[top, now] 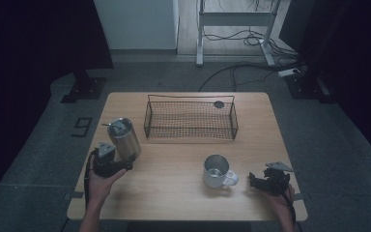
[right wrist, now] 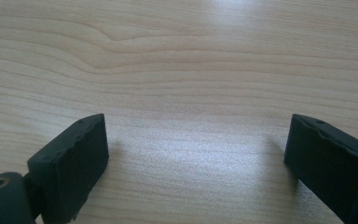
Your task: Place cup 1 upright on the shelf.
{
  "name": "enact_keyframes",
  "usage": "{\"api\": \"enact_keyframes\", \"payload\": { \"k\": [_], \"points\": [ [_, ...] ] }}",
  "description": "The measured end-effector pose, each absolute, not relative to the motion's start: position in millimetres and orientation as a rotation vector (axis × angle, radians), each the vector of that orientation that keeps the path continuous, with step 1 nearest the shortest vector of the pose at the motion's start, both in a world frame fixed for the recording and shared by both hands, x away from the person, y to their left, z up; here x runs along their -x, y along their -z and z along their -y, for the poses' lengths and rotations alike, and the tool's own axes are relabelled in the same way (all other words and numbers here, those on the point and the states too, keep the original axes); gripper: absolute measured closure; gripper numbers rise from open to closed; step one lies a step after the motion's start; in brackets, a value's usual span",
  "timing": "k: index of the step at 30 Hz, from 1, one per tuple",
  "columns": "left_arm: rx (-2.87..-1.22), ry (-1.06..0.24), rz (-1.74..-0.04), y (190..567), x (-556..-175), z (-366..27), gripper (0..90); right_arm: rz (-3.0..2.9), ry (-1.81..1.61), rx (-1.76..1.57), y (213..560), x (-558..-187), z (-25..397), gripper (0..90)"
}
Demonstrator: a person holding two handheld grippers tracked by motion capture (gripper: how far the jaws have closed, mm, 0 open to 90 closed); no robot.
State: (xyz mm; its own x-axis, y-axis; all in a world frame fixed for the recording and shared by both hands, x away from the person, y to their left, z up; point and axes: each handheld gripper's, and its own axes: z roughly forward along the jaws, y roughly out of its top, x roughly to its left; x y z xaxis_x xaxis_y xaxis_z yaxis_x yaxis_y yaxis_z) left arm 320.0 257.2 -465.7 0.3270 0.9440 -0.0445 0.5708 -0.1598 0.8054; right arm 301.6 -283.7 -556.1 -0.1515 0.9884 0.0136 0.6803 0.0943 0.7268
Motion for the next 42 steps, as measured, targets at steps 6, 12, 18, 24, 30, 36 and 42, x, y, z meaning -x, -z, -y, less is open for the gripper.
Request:
{"api": "enact_keyframes", "payload": {
  "k": [6,12,18,24,30,36,42],
  "points": [
    [-1.839,-0.637,-1.361,468.8,-327.2,-262.2,14.5,-1.889,-0.827,-1.632,556.1,-301.6,283.7,6.0],
    [-1.832,-0.643,-1.361,468.1,-332.0,-265.8,13.7,-1.885,-0.824,-1.635,556.0,-301.7,283.2,6.0],
    [-1.835,-0.639,-1.368,469.2,-336.7,-269.6,11.5,-1.885,-0.824,-1.635,556.0,-301.7,283.2,6.0],
    [-1.851,-0.628,-1.372,470.6,-341.4,-271.8,9.9,-1.883,-0.822,-1.636,556.0,-301.7,283.0,6.2],
    [-1.855,-0.625,-1.372,471.3,-347.1,-273.1,7.6,-1.881,-0.822,-1.639,555.9,-301.8,282.4,6.3],
    [-1.869,-0.621,-1.349,470.8,-353.5,-272.4,2.9,-1.881,-0.821,-1.638,555.9,-301.8,282.4,6.4],
    [-1.864,-0.622,-1.338,468.5,-356.8,-273.6,2.0,-1.881,-0.821,-1.639,555.9,-301.8,282.4,6.4]
  ]
}}
